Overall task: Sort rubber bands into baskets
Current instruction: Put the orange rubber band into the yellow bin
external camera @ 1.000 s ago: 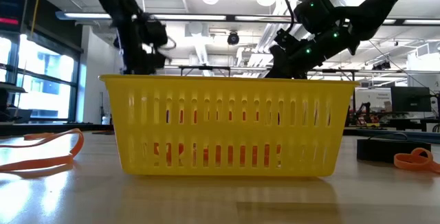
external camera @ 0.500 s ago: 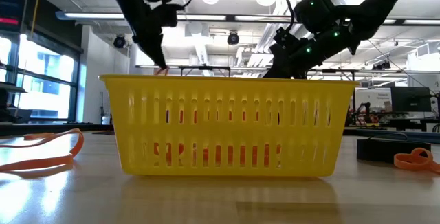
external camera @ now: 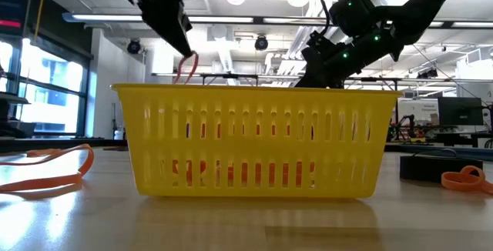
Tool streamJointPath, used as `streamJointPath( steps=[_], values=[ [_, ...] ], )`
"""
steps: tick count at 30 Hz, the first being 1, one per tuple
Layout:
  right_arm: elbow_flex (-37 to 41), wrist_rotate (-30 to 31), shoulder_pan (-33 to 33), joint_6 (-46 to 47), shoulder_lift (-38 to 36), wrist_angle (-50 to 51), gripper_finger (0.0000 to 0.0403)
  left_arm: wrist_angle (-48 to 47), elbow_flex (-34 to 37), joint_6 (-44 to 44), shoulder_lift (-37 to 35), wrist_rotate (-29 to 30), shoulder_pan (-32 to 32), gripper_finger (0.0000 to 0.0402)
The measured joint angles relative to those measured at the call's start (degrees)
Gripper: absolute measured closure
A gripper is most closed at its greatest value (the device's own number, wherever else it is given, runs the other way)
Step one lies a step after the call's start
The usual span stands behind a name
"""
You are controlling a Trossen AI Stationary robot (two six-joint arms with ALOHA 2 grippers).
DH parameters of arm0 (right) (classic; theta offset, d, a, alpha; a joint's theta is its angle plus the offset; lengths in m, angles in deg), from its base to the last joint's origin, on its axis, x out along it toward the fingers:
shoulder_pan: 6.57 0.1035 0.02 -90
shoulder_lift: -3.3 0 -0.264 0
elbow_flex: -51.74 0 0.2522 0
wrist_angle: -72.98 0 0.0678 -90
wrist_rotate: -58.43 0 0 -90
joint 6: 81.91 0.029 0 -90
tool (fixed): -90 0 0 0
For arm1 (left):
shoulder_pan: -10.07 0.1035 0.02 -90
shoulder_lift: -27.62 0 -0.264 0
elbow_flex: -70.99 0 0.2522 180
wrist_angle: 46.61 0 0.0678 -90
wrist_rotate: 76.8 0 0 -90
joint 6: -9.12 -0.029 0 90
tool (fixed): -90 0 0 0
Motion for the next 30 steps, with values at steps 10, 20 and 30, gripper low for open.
streamJointPath(
  steps=[10,20,30],
  values=[
    [0.0,0.0,3.4,2.9,0.0,0.0,0.0403,12.3,0.0,-8.3,0.0,-11.3,-13.3,0.0401],
    [0.0,0.0,6.6,2.9,0.0,0.0,0.0403,15.9,-3.9,-11.3,4.7,-13.2,-17.0,0.0401],
    [0.0,0.1,6.7,2.6,0.0,0.0,0.0403,-0.6,-19.3,-26.3,17.4,-13.0,-18.5,0.0401]
  ],
)
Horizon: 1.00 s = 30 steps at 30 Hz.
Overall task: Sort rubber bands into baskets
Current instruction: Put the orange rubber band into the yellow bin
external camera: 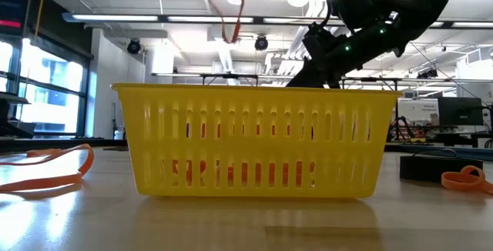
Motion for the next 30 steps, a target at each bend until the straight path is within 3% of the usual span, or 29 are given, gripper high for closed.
streamJointPath(
  steps=[7,12,19,30],
  values=[
    [0.0,0.1,0.0,-1.4,0.0,0.5,0.0403,-3.8,-1.9,-17.2,4.0,0.6,-0.6,0.0401],
    [0.0,0.2,0.0,-1.8,0.0,0.7,0.0403,-2.6,-1.9,-23.4,6.1,0.0,-0.5,0.0401],
    [0.0,1.8,0.0,-1.7,0.1,1.5,0.0403,1.0,-1.9,-24.7,9.7,-6.7,-1.1,0.0401],
    [0.0,1.8,0.0,-1.2,0.1,1.9,0.0403,2.8,-1.9,-25.7,16.5,-10.3,-1.7,0.0401]
  ],
)
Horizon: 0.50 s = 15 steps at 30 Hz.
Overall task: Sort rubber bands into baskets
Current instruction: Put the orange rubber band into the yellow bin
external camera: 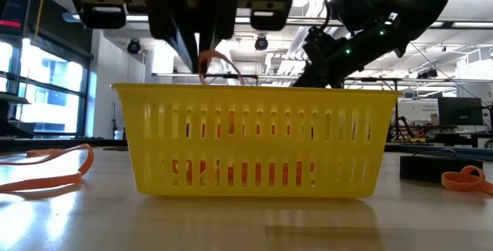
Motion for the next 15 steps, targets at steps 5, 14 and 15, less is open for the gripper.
streamJointPath(
  steps=[5,14,15],
  values=[
    [0.0,0.0,0.0,0.1,0.0,0.3,0.0403,1.1,0.0,-0.6,2.5,-0.7,0.3,0.0401],
    [0.0,0.0,0.0,0.0,0.0,0.6,0.0403,3.1,0.1,-0.5,4.5,-4.8,2.5,0.0401],
    [0.0,0.0,0.0,0.0,0.0,0.7,0.0403,3.2,0.1,-0.5,4.5,-4.8,2.6,0.0401]
  ],
)
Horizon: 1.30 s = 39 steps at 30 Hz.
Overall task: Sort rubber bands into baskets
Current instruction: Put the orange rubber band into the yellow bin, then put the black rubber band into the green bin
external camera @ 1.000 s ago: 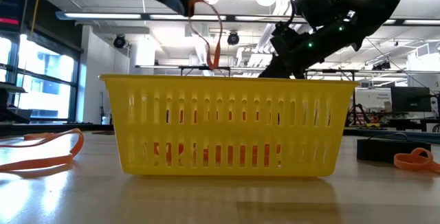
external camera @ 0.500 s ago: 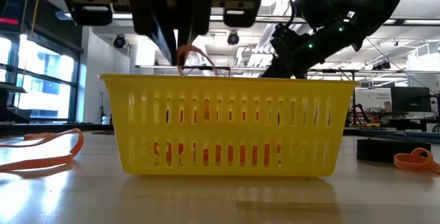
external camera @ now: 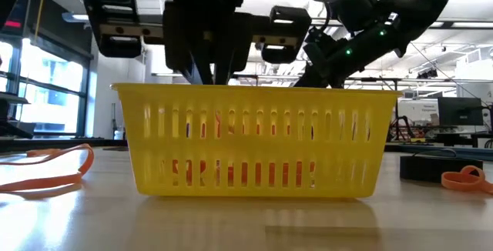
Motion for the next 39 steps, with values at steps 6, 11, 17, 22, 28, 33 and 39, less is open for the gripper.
streamJointPath(
  steps=[6,11,17,22,28,33,39],
  values=[
    [0.0,0.0,0.0,-0.3,0.0,0.0,0.0403,0.5,0.0,2.9,0.0,1.4,0.3,0.0401],
    [0.0,0.0,0.0,-0.5,0.0,0.0,0.0403,0.5,0.0,3.1,0.0,1.5,0.3,0.0395],
    [0.0,0.0,0.0,-0.5,0.0,0.0,0.0403,0.5,0.0,6.2,-0.1,3.5,0.2,0.0374],
    [0.0,0.0,0.0,-1.2,0.0,0.0,0.0403,0.4,0.0,8.9,-0.5,6.1,0.1,0.0344],
    [0.0,0.0,0.0,-1.4,0.0,0.0,0.0403,-0.6,0.0,10.7,-1.0,8.8,0.1,0.0302],
    [0.0,0.0,0.0,-1.5,0.0,0.0,0.0403,-2.5,0.0,11.5,-4.2,15.4,-1.1,0.0286],
    [0.0,0.0,0.0,-2.3,0.0,0.4,0.0403,-3.1,0.6,18.4,-10.8,16.9,-1.4,0.0314]
  ],
)
